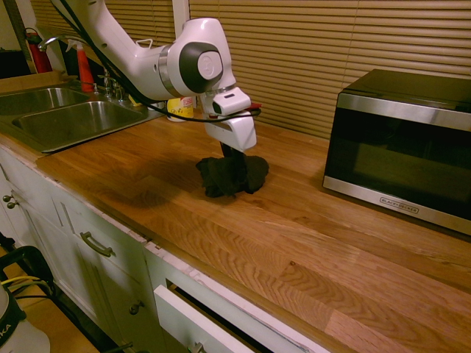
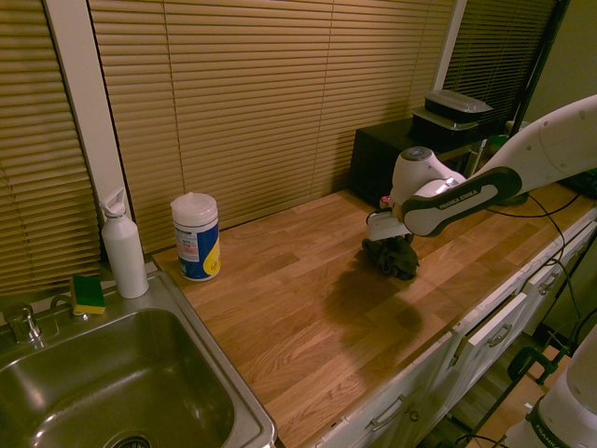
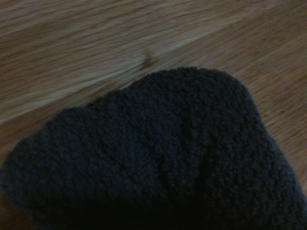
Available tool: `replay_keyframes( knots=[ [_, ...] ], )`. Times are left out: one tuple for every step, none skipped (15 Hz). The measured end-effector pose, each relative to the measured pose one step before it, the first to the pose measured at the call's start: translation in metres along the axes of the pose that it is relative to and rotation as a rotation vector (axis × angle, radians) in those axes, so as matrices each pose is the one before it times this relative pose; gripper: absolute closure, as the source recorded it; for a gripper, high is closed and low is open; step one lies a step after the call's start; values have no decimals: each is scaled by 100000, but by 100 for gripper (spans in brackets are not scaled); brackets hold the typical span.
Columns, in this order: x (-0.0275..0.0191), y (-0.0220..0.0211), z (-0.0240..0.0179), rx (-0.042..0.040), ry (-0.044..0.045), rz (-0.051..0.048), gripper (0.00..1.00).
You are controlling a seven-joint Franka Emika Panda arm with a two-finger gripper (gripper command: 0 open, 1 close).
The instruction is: Clear the spill
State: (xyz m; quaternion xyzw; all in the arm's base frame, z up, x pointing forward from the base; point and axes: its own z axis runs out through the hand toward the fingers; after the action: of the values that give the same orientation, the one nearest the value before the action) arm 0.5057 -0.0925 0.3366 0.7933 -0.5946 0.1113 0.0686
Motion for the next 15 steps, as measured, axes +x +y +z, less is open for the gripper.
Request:
replay_keyframes(
  knots=[
    [721, 423, 426, 215, -493, 1054, 100],
    [596, 368, 258, 438, -762, 1168, 100],
    [613, 294, 200, 352, -425, 1018, 100],
    [551, 276, 187, 386, -541, 993, 100],
    [553, 298, 157, 308, -454, 847, 100],
    [364, 238, 135, 449, -234, 915, 100],
    [302, 208, 114, 521, -34, 783, 100],
    [214, 153, 57, 332, -40, 447, 100],
    [113, 110, 36, 294, -35, 216, 100],
    [0, 73, 11, 320, -83, -236, 100],
    [-53, 75, -24, 364, 10, -456, 100],
    [-130, 49, -43, 565, 66, -478, 100],
    [-119, 73, -71, 488, 195, -650, 100],
    [-171, 1, -61, 308, 140, -1031, 100],
    [-221, -73, -66, 90, 261, -1378, 100]
  ],
)
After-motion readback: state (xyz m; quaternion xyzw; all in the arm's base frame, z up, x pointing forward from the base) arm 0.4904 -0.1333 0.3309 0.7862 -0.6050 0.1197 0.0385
